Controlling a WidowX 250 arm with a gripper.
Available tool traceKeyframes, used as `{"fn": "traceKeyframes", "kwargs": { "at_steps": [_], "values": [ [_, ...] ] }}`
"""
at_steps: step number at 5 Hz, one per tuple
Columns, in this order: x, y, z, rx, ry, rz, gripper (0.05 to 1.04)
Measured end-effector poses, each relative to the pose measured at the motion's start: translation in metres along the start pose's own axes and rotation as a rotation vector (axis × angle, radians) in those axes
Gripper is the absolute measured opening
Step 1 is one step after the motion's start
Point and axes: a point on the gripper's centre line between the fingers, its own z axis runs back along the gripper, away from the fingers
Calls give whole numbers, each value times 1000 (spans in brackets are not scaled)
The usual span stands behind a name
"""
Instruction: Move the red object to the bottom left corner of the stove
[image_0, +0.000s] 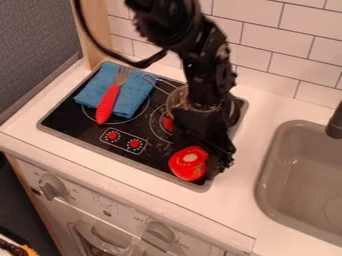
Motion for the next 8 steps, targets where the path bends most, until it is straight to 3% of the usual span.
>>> {"fn": "traceKeyframes", "kwargs": {
  "at_steps": [1, 2, 3, 4, 5, 6, 7, 8],
  "values": [
    [6, 1, -1, 1, -6, 3, 949],
    [7, 0, 1, -14, -11, -3, 810],
    [4, 2, 4, -13, -14, -26, 810],
    [0, 23, 34, 5, -69, -6, 810],
    [-17, 71, 57, 55, -119, 70, 809],
    [-38, 108, 56, 93, -108, 139, 810],
    [-74, 149, 50, 123, -86, 188, 810],
    [-93, 176, 46, 154, -97, 178, 810]
  ]
}}
